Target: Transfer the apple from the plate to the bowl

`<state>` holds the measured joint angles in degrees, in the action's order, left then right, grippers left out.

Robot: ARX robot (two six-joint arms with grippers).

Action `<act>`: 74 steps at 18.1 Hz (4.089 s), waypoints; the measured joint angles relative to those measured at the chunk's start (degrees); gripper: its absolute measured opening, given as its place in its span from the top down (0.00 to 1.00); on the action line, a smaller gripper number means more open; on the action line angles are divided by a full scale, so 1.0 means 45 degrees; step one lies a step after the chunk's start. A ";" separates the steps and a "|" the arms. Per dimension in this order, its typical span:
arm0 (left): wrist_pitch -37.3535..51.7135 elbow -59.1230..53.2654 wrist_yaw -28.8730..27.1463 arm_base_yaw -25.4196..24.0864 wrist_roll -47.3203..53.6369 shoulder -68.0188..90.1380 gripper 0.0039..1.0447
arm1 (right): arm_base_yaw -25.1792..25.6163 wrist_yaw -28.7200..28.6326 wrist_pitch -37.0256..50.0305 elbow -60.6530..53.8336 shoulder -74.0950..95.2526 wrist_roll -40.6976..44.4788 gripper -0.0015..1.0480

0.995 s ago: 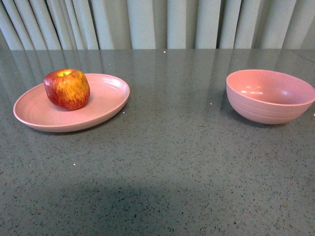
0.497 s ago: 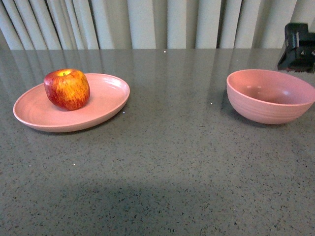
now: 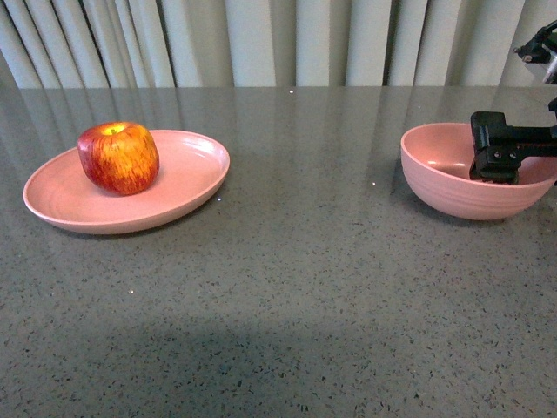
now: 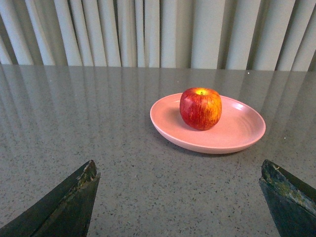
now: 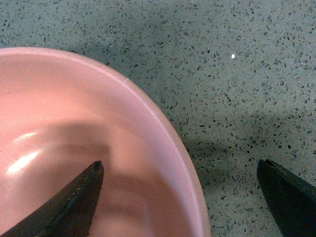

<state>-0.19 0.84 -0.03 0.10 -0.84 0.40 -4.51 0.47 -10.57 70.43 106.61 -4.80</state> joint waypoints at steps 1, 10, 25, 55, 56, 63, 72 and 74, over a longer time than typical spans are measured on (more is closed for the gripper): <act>0.0000 0.0000 0.0000 0.0000 0.0000 0.0000 0.06 | 0.0000 0.0000 -0.0029 0.0019 0.0015 -0.0029 0.16; 0.0000 0.0000 0.0000 0.0000 0.0000 0.0000 0.06 | 0.0000 -0.0355 -0.0102 0.0335 -0.0146 -0.0709 0.93; 0.0000 0.0000 0.0000 0.0000 0.0000 0.0000 0.06 | -0.3196 -0.0869 -0.1428 0.2710 0.0486 -0.2705 0.95; 0.0000 0.0000 0.0000 0.0000 0.0005 0.0000 0.06 | -0.4129 -0.0588 -0.1341 0.3322 0.1972 -0.3740 0.32; 0.0000 0.0000 0.0000 0.0000 0.0005 0.0000 0.06 | -0.4065 -0.0602 -0.1273 0.3274 0.1972 -0.3740 0.22; 0.0000 0.0000 0.0000 0.0000 0.0005 0.0000 0.06 | -0.3351 -0.1977 0.0073 0.1875 -0.0651 -0.4085 0.06; 0.0000 0.0000 0.0000 0.0000 0.0005 0.0000 0.06 | -0.0146 -0.1948 0.4415 -0.7713 -1.2847 -0.3997 0.06; 0.0000 0.0000 0.0000 0.0000 0.0000 0.0000 0.06 | 0.0617 -0.1962 0.3502 -0.9151 -1.5208 -0.3750 0.06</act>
<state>-0.19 0.84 -0.03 0.10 -0.84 0.40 -1.74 -8.36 5.19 29.26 38.17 -21.67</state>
